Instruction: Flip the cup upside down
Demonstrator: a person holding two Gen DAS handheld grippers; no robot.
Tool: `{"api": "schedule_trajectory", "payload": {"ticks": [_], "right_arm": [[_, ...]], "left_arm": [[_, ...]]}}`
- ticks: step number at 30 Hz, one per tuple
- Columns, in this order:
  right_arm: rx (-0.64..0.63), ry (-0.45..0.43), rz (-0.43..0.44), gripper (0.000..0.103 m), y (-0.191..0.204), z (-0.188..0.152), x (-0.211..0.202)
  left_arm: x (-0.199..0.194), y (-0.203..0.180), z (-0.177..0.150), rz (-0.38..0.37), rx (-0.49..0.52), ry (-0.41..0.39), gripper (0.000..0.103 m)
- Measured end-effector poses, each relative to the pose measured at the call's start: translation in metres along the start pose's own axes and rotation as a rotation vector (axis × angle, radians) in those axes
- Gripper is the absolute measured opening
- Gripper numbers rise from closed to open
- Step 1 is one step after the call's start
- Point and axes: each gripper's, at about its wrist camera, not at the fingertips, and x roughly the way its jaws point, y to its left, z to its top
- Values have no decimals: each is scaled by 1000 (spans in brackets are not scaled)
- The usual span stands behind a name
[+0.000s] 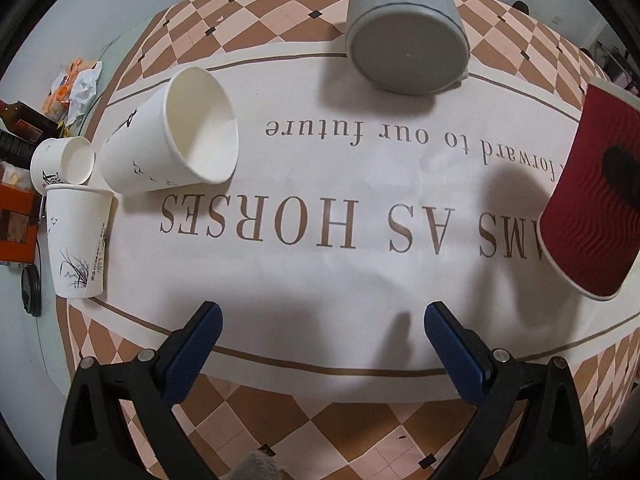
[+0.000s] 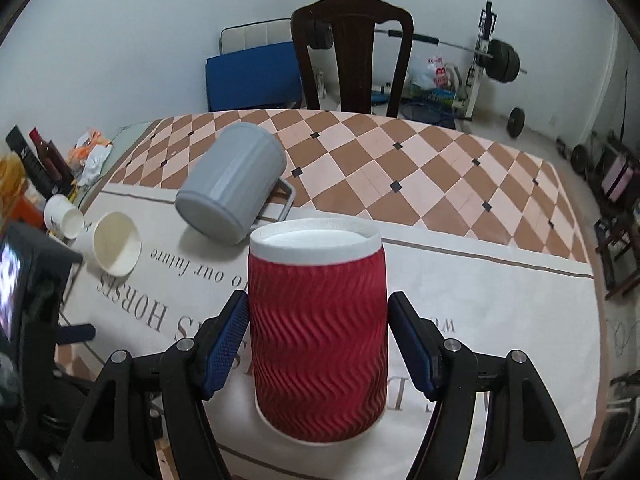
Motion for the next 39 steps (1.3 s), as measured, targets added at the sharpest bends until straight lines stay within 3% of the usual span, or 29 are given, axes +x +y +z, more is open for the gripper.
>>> {"api": "schedule_trajectory", "payload": {"ticks": [12,23,29,39], "right_arm": [[51,76,-79,75,4,-38,-10],[146,84,-195,100,-7,-55,-57],[197,102,-323,102,-11,-62,-118],[309,76,-397,102,7,-58,-266]], "left_arm": [[-10,7,-38,5,56,-36,103],[-47,-8,-62,-11,98,-74,103],[-108,-11,-81,-31,121,-156,103],[-236,7,-112,-66,126,-290,103]]}}
